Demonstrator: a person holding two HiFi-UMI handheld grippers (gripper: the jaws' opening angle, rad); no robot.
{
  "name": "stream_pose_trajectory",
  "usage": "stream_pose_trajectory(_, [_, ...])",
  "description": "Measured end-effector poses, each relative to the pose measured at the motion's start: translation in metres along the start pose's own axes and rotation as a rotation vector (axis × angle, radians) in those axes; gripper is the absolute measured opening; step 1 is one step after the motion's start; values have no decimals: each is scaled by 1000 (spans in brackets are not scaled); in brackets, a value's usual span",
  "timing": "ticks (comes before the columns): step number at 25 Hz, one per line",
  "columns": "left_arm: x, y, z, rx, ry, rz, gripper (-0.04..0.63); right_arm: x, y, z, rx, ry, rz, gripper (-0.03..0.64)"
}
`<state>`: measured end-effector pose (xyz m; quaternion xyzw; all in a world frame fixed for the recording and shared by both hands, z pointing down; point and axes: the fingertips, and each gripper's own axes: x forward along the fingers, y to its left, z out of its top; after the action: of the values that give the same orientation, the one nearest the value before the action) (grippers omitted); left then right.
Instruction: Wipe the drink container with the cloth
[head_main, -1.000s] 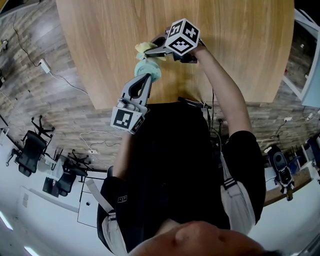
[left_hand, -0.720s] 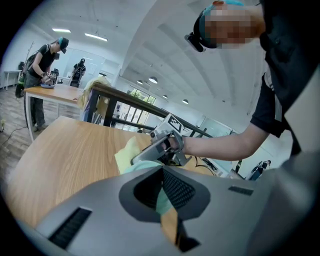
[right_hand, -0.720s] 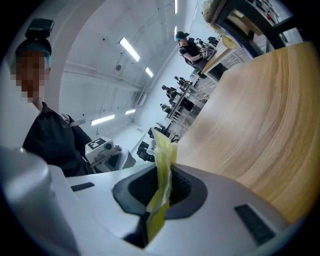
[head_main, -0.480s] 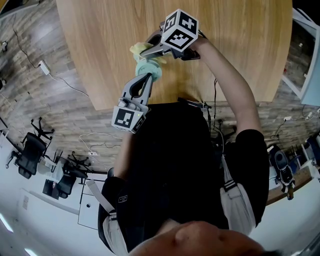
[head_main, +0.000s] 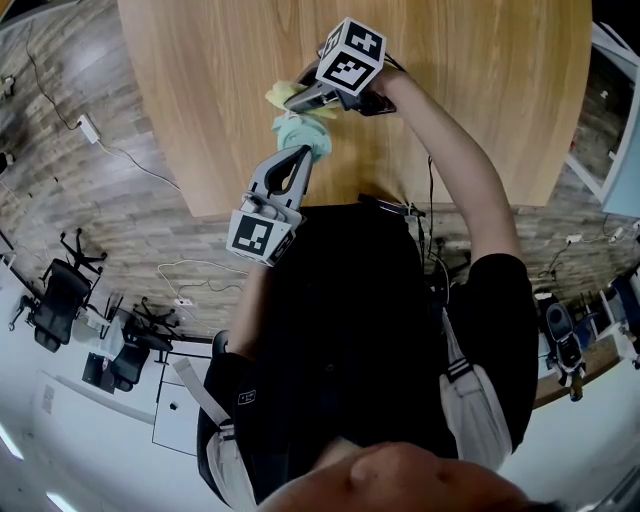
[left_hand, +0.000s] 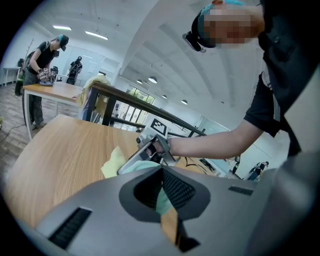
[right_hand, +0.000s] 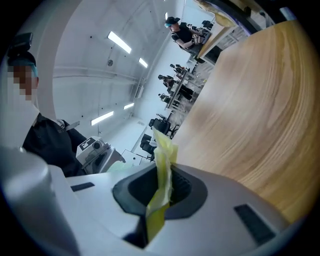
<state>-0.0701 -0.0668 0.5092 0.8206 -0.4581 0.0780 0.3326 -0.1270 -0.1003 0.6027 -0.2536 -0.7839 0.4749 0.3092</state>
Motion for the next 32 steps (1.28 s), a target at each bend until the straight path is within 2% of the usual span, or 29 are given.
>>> stream_pose_trajectory(12, [0, -2, 2, -6, -4, -6, 23, 18, -42, -23, 76, 47, -61, 43])
stream_pose_trajectory(18, [0, 1, 0, -4, -2, 2, 23, 21, -63, -32, 90, 54, -147, 43])
stream_pose_trajectory(20, [1, 4, -4, -14, 16, 11, 23, 20, -67, -34, 101, 40, -167, 43])
stream_pose_trajectory(22, [3, 3, -4, -15, 1, 1, 23, 16, -69, -34, 111, 14, -187, 43])
stream_pose_trajectory(32, [5, 13, -9, 20, 13, -9, 23, -12, -67, -49, 184, -157, -290, 43])
